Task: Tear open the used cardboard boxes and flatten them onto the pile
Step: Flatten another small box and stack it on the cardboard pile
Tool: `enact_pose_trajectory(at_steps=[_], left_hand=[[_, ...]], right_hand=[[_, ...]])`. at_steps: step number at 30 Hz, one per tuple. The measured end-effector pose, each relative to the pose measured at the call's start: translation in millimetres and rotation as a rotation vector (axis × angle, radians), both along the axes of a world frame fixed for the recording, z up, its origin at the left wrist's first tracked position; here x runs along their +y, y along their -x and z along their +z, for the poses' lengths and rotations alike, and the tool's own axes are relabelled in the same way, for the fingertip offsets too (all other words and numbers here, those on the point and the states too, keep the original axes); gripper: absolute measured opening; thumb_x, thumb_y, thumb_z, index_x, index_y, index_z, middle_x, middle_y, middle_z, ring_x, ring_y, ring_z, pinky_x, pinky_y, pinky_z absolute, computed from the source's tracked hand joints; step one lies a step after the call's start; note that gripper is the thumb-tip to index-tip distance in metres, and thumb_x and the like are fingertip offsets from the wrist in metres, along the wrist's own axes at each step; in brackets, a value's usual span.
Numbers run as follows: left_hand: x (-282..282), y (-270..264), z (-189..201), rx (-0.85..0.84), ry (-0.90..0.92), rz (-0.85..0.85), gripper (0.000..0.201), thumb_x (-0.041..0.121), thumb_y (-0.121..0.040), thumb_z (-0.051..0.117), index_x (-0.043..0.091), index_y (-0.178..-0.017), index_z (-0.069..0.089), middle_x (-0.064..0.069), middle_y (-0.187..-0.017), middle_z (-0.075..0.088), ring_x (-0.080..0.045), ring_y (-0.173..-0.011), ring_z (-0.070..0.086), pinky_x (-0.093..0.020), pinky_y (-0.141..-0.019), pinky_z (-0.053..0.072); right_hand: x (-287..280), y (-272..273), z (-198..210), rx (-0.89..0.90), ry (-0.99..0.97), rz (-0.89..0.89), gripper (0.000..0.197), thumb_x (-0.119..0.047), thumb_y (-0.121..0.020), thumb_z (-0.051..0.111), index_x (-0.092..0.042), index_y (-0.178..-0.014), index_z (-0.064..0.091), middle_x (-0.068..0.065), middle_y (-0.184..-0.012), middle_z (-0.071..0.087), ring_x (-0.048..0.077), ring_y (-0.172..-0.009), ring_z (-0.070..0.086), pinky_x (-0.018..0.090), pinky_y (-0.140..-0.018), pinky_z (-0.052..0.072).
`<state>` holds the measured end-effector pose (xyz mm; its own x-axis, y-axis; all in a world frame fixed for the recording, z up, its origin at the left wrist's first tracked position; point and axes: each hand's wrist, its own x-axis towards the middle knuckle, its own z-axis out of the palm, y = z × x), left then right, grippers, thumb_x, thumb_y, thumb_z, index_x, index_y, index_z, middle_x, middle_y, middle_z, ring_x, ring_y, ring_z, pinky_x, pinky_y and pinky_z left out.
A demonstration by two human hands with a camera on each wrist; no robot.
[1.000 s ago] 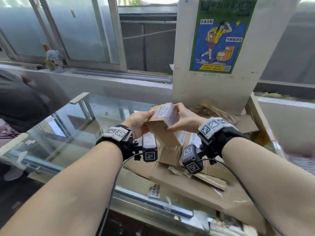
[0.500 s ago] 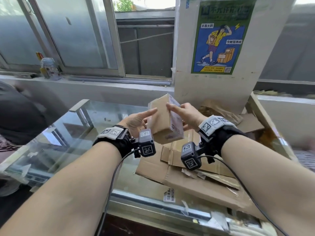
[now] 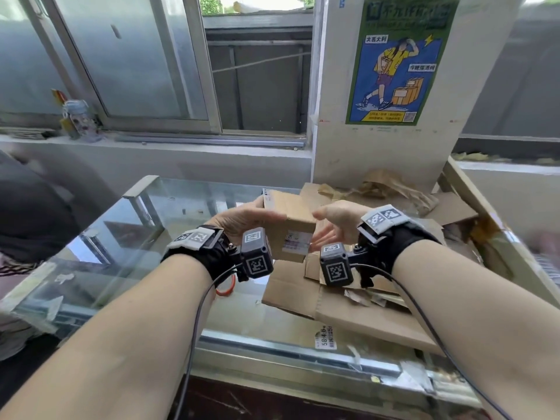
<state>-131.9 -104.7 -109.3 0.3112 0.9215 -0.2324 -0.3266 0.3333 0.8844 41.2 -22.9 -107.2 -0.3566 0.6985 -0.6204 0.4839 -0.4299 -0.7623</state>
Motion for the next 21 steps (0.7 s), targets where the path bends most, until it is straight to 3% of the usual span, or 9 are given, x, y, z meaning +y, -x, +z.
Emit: enact_pose_trajectory(at_steps=[2,4,5,7,12,15,17,19,21], left_hand=[[0.9,3.1,0.7,0.132,0.06,0.004,0.025,0.002,-0.084,0.057,0.007,-0.108,0.06,-0.017,-0.097,0.071,-0.029,-0.086,0.07,-0.046,-0.07,0.058],[2.7,7.9,-2.1,0.234,0.199,0.071,0.015,0.013,-0.088,0.056,0.007,-0.1,0.061,-0.018,-0.096,0.068,-0.031,-0.085,0.067,-0.046,-0.076,0.056],[3.6,8.7,-4.4,0.261,0.248,0.142,0.016,0.018,-0.089,0.058,0.007,-0.101,0.059,-0.017,-0.096,0.066,-0.031,-0.083,0.065,-0.045,-0.071,0.057],[7.2,9.6,-11.6,0.289,0.297,0.321,0.018,0.02,-0.092,0.059,0.007,-0.104,0.057,-0.015,-0.092,0.064,-0.027,-0.077,0.063,-0.043,-0.059,0.057],[6.3,8.7,-19.0,0.247,0.34,0.517,0.017,0.015,-0.098,0.052,0.001,-0.089,0.055,-0.013,-0.082,0.063,-0.023,-0.069,0.062,-0.042,-0.081,0.05],[4.3,11.5,-26.4,0.26,0.347,0.575,0.017,0.012,-0.097,0.053,0.002,-0.083,0.054,-0.011,-0.068,0.065,-0.021,-0.06,0.062,-0.043,-0.079,0.052],[1.2,10.7,-28.4,0.262,0.352,0.578,0.019,0.011,-0.098,0.051,0.004,-0.081,0.053,-0.007,-0.051,0.064,-0.02,-0.053,0.061,-0.041,-0.062,0.056],[-0.8,10.8,-27.4,0.259,0.358,0.567,0.022,0.01,-0.1,0.046,0.004,-0.08,0.051,-0.006,-0.045,0.061,-0.02,-0.056,0.059,-0.034,-0.046,0.053],[-0.8,11.4,-23.4,0.247,0.361,0.553,0.024,0.011,-0.102,0.041,0.004,-0.08,0.05,-0.01,-0.056,0.062,-0.021,-0.062,0.056,-0.036,-0.053,0.053]], right_hand=[[-5.7,3.5,-0.1,-0.001,-0.003,0.012,0.043,-0.022,-0.102,0.038,0.002,-0.137,0.034,0.032,-0.106,0.062,0.042,-0.094,0.065,0.039,-0.067,0.057],[-10.4,8.5,1.5,0.004,-0.056,0.015,0.04,-0.02,-0.102,0.04,-0.001,-0.136,0.037,0.026,-0.097,0.063,0.036,-0.078,0.067,0.035,-0.056,0.058],[-11.2,10.9,1.9,0.014,-0.093,0.014,0.039,-0.02,-0.101,0.042,-0.004,-0.136,0.039,0.026,-0.102,0.062,0.033,-0.076,0.066,0.034,-0.056,0.058],[-12.4,16.1,1.6,0.045,-0.175,0.036,0.038,-0.019,-0.099,0.049,-0.009,-0.135,0.043,0.025,-0.116,0.058,0.032,-0.081,0.066,0.037,-0.067,0.059],[-21.6,35.1,-7.6,-0.025,-0.446,0.168,0.05,-0.002,-0.082,0.069,-0.015,-0.129,0.055,0.013,-0.109,0.06,0.026,-0.094,0.062,0.04,-0.087,0.055],[-26.8,43.2,-10.3,-0.223,-0.762,0.246,0.038,-0.014,-0.078,0.076,-0.021,-0.114,0.065,0.005,-0.109,0.059,0.02,-0.098,0.06,0.034,-0.09,0.052],[-31.2,46.4,-8.5,-0.337,-0.928,0.312,0.017,-0.019,-0.079,0.075,-0.02,-0.097,0.073,0.002,-0.105,0.064,0.014,-0.092,0.059,0.027,-0.083,0.049],[-36.1,49.5,-6.5,-0.358,-0.983,0.362,0.01,-0.018,-0.082,0.071,-0.018,-0.09,0.076,0.0,-0.099,0.069,0.009,-0.082,0.058,0.016,-0.071,0.044],[-39.5,52.1,-4.9,-0.37,-1.004,0.396,0.013,-0.022,-0.081,0.073,-0.018,-0.093,0.076,-0.003,-0.092,0.068,0.002,-0.07,0.053,0.006,-0.055,0.034]])
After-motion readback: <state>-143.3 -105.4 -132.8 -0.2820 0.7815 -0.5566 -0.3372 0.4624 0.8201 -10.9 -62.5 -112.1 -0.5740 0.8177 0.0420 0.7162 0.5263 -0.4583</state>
